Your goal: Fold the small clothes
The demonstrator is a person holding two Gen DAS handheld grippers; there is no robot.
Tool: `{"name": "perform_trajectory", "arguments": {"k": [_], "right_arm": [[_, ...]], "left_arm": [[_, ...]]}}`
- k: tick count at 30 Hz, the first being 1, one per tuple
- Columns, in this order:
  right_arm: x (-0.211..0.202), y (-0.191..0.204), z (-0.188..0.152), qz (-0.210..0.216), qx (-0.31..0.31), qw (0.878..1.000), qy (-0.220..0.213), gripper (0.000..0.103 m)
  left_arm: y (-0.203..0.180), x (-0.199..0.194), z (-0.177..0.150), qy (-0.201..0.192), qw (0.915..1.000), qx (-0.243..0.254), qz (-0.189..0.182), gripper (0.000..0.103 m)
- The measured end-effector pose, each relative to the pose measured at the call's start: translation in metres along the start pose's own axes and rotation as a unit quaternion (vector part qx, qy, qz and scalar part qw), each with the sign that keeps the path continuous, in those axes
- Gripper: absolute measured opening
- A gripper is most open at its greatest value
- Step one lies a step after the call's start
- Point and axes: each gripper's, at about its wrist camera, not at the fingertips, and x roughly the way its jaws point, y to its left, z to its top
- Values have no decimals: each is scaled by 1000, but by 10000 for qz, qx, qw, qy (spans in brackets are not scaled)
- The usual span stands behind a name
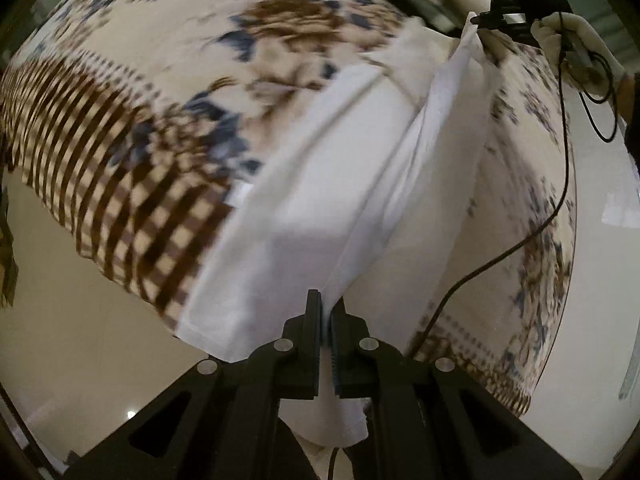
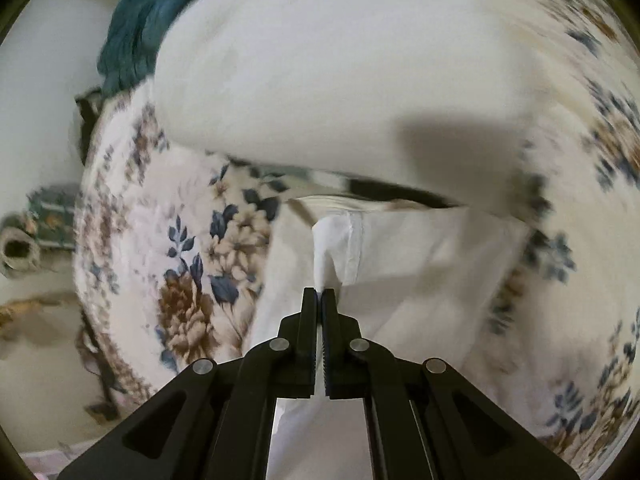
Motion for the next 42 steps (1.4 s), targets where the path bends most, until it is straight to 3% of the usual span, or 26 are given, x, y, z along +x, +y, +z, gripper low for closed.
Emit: {"name": "perform_trajectory", "arguments": {"k": [4,9,12,15,17,19,20,24,28,31,35,37,39,41,42], "right_arm": [[50,42,14,-442,-125,9988,142,2],[91,55,18,-702,-25,9973,211,2],[109,61,17,-937,-119,9952,265,2],[117,55,14,-836,42,9954,462,5],[109,48,5,-477,200,9973,524,19],[91,38,-17,-175,301,9981,511,56],[83,35,-28,-94,311,9984,471,60],[49,12,-104,107,466,9974,548,62],[35,-21,-213,183,1029,9905,897,63],[46,-50,-315,279,1677,9749,1437,63],[73,-64,-420,645,2408,9481,1972,63],[85,-63,-464,985,2694,9351,2079,63],[93,-58,-489,1264,2820,9276,2098,62],[96,-53,-508,1401,2842,9276,1978,40],[99,-50,-513,1399,2793,9294,1965,13]], "left_arm": [[32,10,15,20,9998,-186,-12,2],[61,32,28,181,9993,-338,33,2],[71,44,34,417,9985,-353,-91,3],[82,55,36,870,9952,-365,-248,7],[97,53,40,1061,9921,-495,-448,21],[114,43,44,1072,9909,-555,-590,44],[119,40,46,1056,9910,-557,-609,49],[126,38,61,1190,9899,-254,-723,52],[110,53,69,1323,9892,337,-533,52],[99,67,69,1436,9873,532,-432,52],[79,73,60,1323,9878,814,-138,49],[73,71,54,1240,9886,847,-132,13],[70,70,48,1272,9877,899,-137,5],[68,65,45,1173,9885,954,-89,4],[67,62,44,1155,9886,958,-78,3]]}}
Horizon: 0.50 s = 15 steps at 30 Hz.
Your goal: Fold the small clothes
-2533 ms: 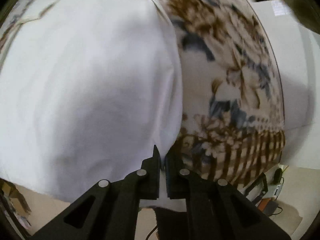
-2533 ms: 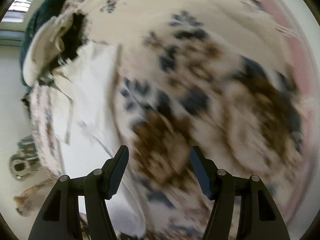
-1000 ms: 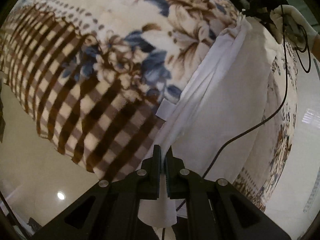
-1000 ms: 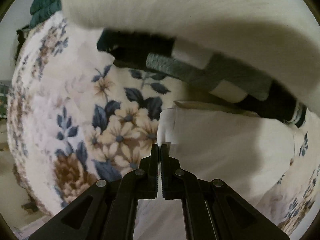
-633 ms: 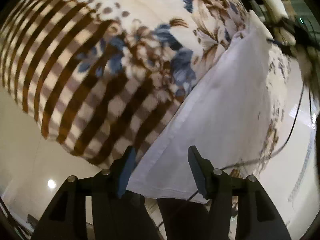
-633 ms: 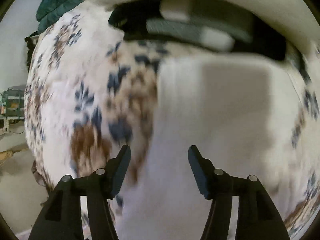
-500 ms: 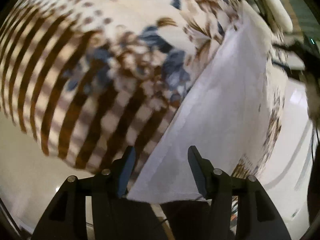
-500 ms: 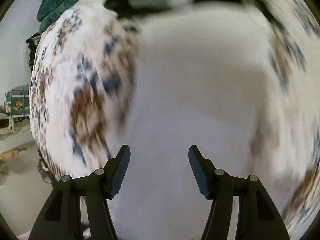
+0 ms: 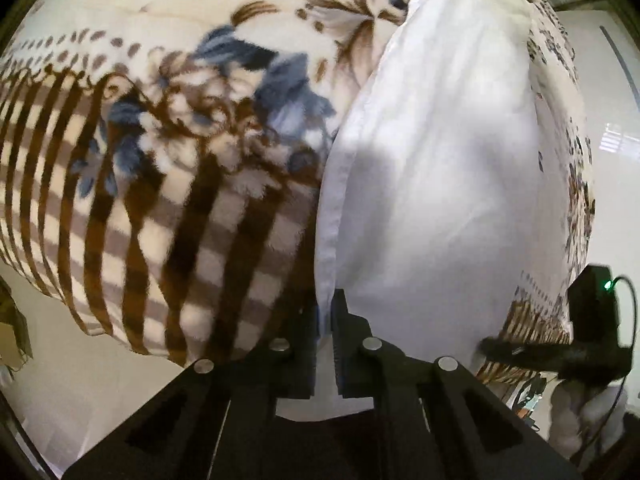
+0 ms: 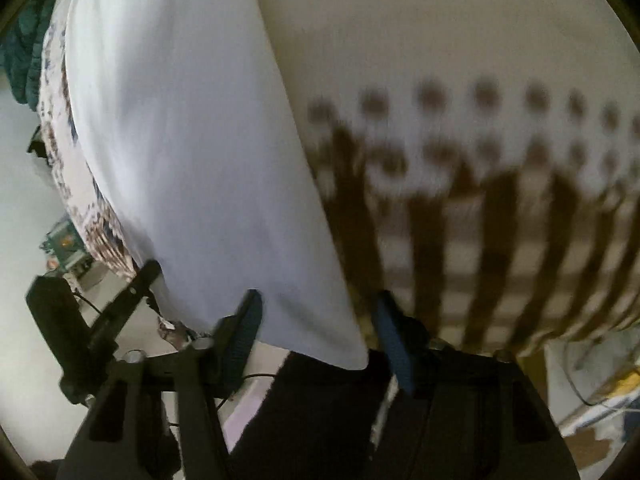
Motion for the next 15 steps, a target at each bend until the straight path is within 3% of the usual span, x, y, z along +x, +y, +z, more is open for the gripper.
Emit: {"name": "perform_trajectory", "arguments": {"k": [3,9,12,15], "right_arm": [[2,1,-14,-47,-126,9995,-269,4],[-16,-9,-48,-94,-263,9979,-581,3],[-21,-23,-42,-258,-274,9983,-438,4],[-30,-19,-23,-213,-245,9992,-232,13]], "left_arm": [[1,-8,-10,-72,9999,-74,-36,3],[2,-14,-33,-52,9999,-65,-56,2],[1,-4,-33,178,9997,-146,10,6],[2,-18,-19,291,9991,-312,-65,8]]}}
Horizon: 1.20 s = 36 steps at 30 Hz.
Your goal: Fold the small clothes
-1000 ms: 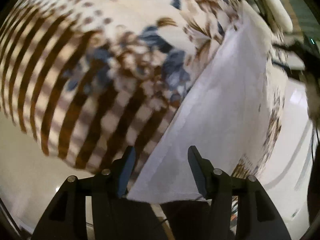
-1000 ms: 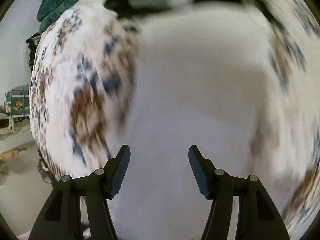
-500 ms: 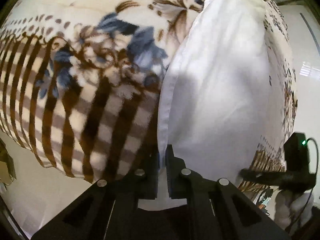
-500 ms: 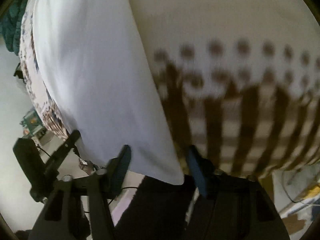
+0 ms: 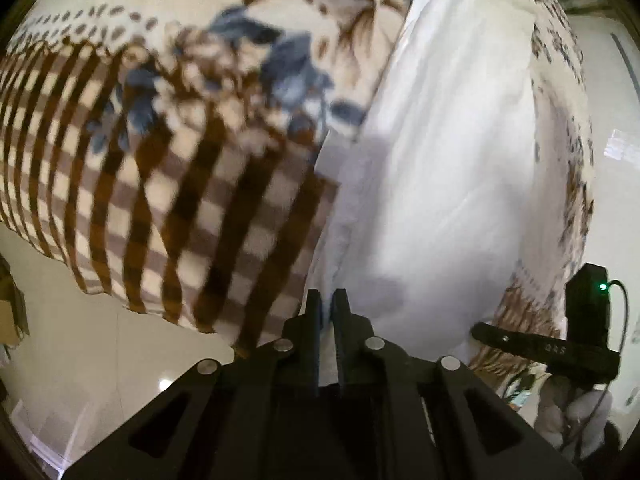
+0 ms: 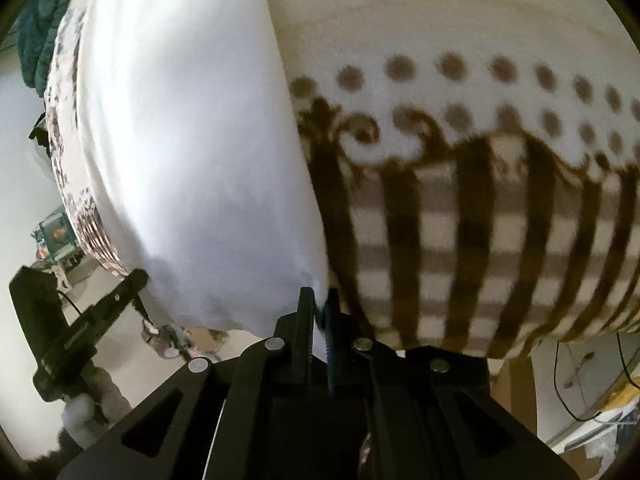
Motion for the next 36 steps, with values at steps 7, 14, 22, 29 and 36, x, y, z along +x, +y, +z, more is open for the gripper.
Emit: {"name": "perform_trajectory", "arguments": {"k": [7,14,22,29,36], "right_arm": [[-115,21,63,682,-380,9905,-1131,71],[-201,22,203,1121,-132,9657,-2338,71],[-211,36,343,1540,-45,9570,-2457,71],[-211,38,391,1873,-32,9529,-2386,71],[-228,57,400,1784,-396,9509,-2497,15]], "left_arm": [[-31,-81,96,-1151,9900,31,-815,56],[-107,-64,268,-1557,9737,725,-1498,56],[-163,15,407,-997,9762,1127,-1563,56],[-185,18,431,-1420,9667,1460,-1547,44],[-186,10,423,-1598,9600,1718,-1530,7]]}}
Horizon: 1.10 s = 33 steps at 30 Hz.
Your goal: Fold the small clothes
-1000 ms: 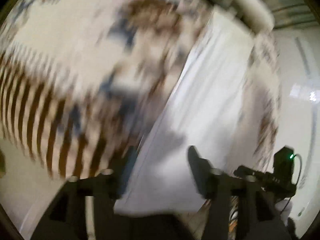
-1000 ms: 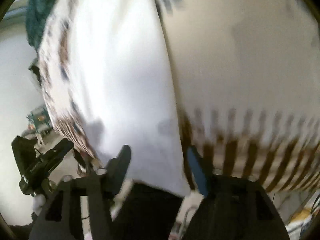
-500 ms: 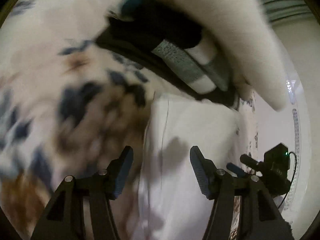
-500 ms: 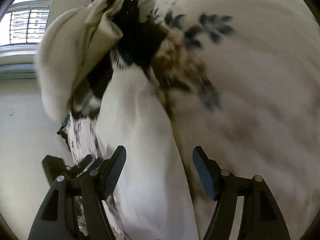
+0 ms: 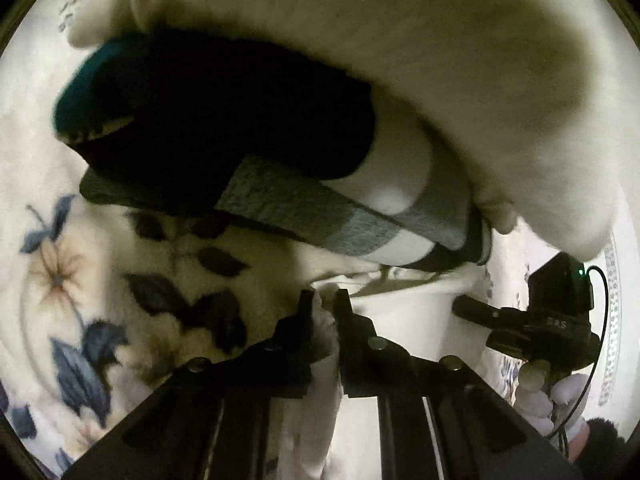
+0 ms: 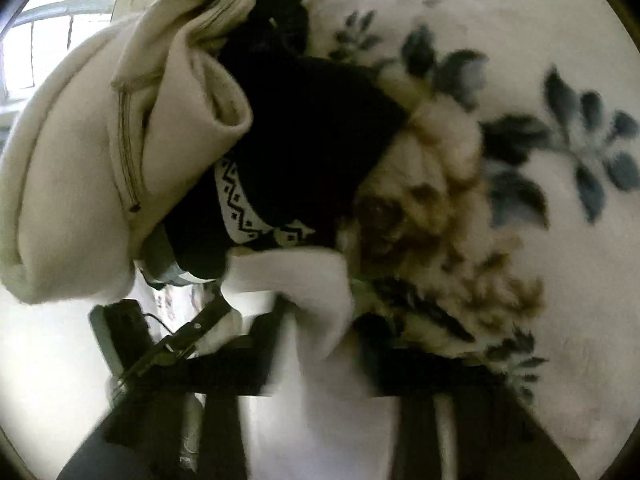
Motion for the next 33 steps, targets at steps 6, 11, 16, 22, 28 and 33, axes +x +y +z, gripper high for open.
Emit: {"name": "perform_trajectory", "arguments": {"k": [6,11,16,22,28,33], "right_arm": [[-29,22,-27,162,-288,9994,-141,5],[-48,51,-63,384,-550,9976,-172,5],[-80,71,-120,436,-976,9942,-75,5],[-92,52,-224,72,-1307,9896,601,15],[-104,-2,-287,-525,-866,9862,1310,51],[-122,-4,-280,-236,-261,9964,766,55]], "left_arm": [[-9,-44,-17,-321,9993,1,-210,6],[-24,-90,-43,-481,9981,227,-299,6],[-34,-142,-96,-502,9974,354,-377,6],[-24,-165,-160,221,9990,148,-352,21],[-4,-174,-210,592,9975,-349,148,29],[-11,-157,-193,463,9979,-413,192,35]]}}
